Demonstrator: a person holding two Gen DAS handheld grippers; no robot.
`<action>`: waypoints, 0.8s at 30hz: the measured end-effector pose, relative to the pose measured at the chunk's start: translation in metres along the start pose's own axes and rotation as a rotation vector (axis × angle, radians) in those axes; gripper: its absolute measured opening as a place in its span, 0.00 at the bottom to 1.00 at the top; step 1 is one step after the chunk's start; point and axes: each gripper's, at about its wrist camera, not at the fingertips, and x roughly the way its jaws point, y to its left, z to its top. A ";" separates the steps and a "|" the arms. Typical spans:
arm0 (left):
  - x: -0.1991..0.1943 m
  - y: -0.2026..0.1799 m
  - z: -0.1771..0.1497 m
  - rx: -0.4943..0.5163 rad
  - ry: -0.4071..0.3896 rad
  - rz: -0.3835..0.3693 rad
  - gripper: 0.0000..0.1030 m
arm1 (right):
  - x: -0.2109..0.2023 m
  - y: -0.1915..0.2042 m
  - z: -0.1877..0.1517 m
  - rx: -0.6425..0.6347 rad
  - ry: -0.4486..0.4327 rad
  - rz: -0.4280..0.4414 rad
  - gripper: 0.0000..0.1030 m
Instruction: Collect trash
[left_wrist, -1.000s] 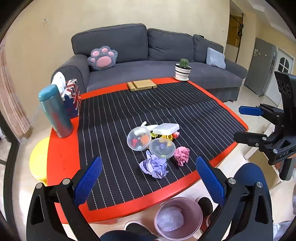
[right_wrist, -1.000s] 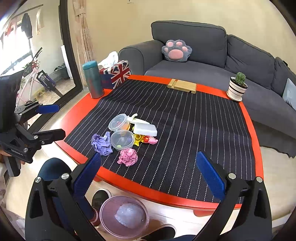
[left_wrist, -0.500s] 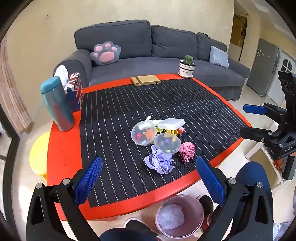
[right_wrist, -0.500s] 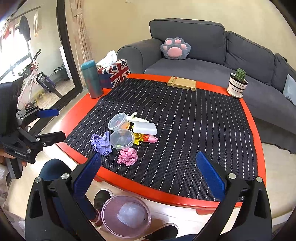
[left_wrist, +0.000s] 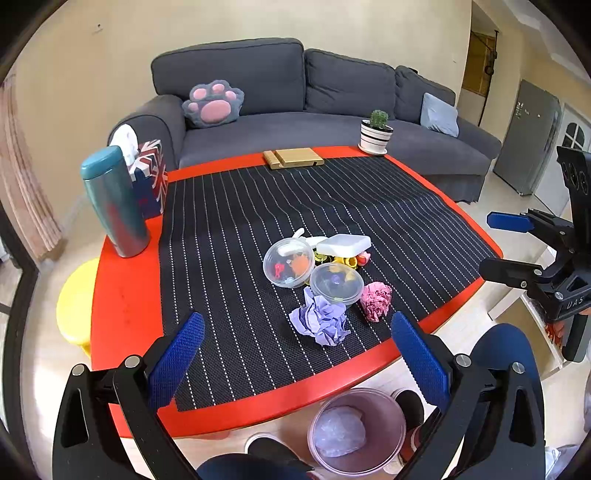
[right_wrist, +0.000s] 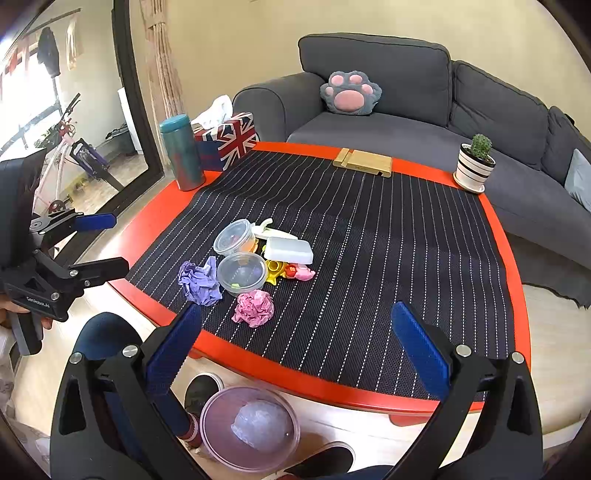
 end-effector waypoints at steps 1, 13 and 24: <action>0.000 0.000 0.000 0.000 0.000 0.001 0.94 | 0.000 0.000 0.000 0.000 0.000 0.000 0.97; 0.000 0.000 -0.001 0.001 0.000 0.002 0.94 | 0.002 0.002 0.000 -0.005 0.004 0.003 0.97; 0.001 0.000 -0.001 -0.001 0.006 0.004 0.94 | 0.010 0.004 0.004 -0.006 0.024 0.022 0.97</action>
